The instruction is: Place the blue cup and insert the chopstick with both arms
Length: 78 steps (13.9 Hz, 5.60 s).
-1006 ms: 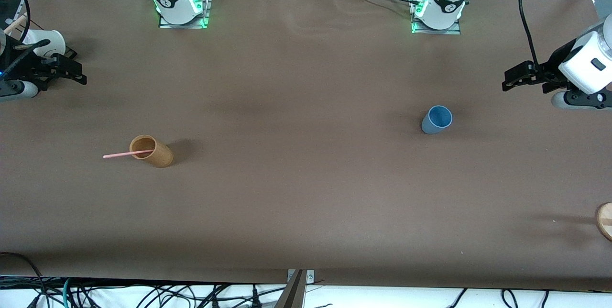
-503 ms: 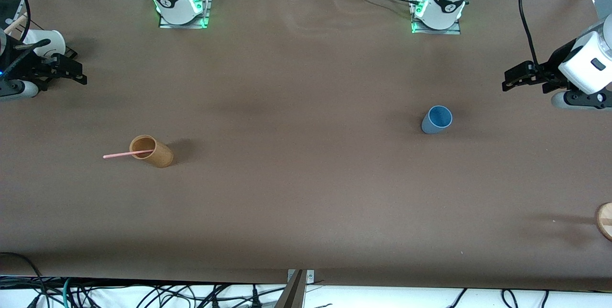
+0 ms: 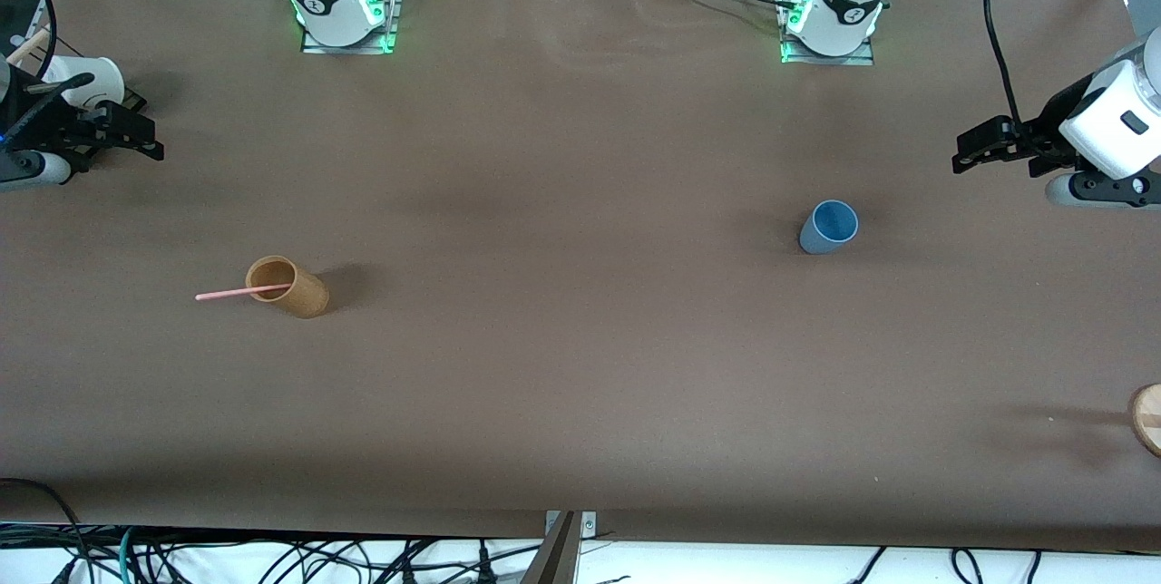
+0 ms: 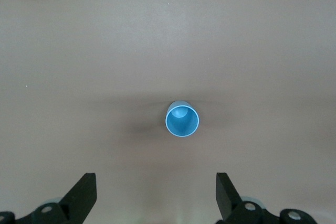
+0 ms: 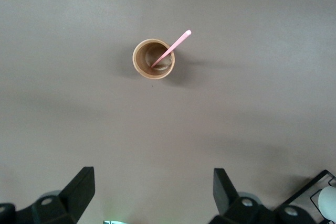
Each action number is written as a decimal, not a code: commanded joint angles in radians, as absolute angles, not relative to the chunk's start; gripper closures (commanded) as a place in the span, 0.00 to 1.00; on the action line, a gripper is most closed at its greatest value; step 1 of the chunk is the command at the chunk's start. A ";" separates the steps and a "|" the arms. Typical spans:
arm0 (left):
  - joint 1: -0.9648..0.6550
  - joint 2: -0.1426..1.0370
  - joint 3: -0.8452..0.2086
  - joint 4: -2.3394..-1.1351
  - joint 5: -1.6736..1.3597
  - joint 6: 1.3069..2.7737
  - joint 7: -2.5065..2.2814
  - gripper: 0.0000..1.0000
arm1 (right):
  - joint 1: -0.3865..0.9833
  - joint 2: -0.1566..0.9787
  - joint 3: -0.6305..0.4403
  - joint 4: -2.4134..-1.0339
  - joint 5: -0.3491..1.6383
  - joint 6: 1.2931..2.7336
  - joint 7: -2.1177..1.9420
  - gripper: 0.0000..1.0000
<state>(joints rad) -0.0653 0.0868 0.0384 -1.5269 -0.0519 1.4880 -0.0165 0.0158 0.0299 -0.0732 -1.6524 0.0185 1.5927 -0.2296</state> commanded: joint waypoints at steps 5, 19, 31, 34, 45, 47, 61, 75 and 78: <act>-0.071 0.113 0.037 -1.513 -0.080 1.479 -0.008 0.00 | -0.003 0.034 -0.055 -1.634 0.021 1.575 -0.239 0.00; -0.063 0.172 0.034 -1.856 -0.042 1.791 0.008 0.00 | 0.026 0.063 -0.023 -1.597 0.029 1.513 -0.238 0.00; -0.074 0.060 0.034 -2.341 0.032 2.311 0.012 0.00 | 0.031 0.176 -0.021 -1.595 0.037 1.661 -0.055 0.00; -0.074 0.063 0.034 -2.382 0.080 2.390 0.012 0.00 | 0.031 0.175 -0.021 -1.595 0.037 1.677 -0.014 0.00; -0.103 0.104 0.032 -2.428 0.078 2.511 -0.038 0.00 | 0.022 0.371 -0.026 -1.632 0.118 1.873 0.193 0.01; -0.103 0.121 0.032 -2.433 0.078 2.529 -0.038 0.00 | 0.012 0.409 -0.028 -1.637 0.132 1.885 0.193 0.01; -0.103 0.147 0.029 -2.456 0.068 2.577 -0.123 1.00 | -0.040 0.480 -0.028 -1.635 0.133 1.965 0.206 0.59; -0.507 0.553 -0.101 -1.452 -0.060 1.982 -0.596 1.00 | -0.044 0.495 -0.028 -1.629 0.135 2.000 0.180 0.92; -0.653 0.691 -0.017 -1.309 -0.063 1.982 -0.702 1.00 | -0.041 0.495 -0.028 -1.618 0.130 1.997 0.170 1.00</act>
